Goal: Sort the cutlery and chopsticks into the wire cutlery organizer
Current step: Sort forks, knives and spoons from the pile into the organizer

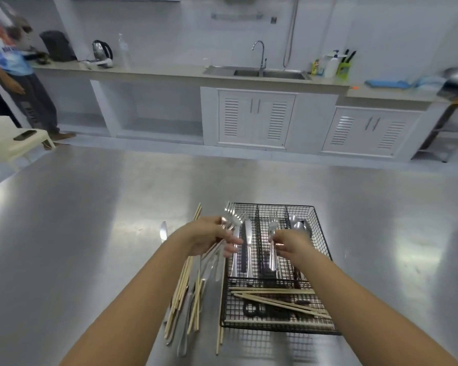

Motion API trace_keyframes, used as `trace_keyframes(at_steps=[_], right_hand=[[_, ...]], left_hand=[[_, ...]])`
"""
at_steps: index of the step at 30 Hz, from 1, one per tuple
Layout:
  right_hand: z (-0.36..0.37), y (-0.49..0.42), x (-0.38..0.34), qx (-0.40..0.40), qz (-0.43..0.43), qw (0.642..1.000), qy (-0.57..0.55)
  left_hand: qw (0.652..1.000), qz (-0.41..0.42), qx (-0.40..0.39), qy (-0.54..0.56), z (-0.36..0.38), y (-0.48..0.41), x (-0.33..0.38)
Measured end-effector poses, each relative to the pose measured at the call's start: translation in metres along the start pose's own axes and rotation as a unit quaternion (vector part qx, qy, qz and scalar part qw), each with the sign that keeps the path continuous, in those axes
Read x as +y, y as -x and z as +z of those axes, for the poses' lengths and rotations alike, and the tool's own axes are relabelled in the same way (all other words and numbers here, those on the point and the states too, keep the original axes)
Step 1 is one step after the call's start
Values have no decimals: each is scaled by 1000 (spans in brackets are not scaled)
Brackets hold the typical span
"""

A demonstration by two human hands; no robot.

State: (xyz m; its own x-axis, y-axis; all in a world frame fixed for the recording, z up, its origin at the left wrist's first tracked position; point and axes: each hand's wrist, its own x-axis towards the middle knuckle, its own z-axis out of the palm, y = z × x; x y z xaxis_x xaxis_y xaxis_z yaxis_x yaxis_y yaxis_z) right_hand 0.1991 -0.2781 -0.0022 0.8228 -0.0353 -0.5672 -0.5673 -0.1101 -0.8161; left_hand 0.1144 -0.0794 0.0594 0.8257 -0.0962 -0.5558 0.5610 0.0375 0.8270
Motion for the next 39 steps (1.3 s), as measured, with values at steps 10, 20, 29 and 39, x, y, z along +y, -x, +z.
trace_keyframes(at_steps=[10,20,29,39], right_hand=[[-21,-14,8,16,-76,981,180],[-77,-3,21,-5,-43,998,43],[-70,6,35,5,-78,982,172],[-41,11,37,87,-180,920,337]], left_hand=[[981,20,159,106,71,-75,-13],[942,-24,253,-217,116,-124,-28],[933,35,244,-261,114,-113,-15],[915,71,391,73,1,-49,-22]])
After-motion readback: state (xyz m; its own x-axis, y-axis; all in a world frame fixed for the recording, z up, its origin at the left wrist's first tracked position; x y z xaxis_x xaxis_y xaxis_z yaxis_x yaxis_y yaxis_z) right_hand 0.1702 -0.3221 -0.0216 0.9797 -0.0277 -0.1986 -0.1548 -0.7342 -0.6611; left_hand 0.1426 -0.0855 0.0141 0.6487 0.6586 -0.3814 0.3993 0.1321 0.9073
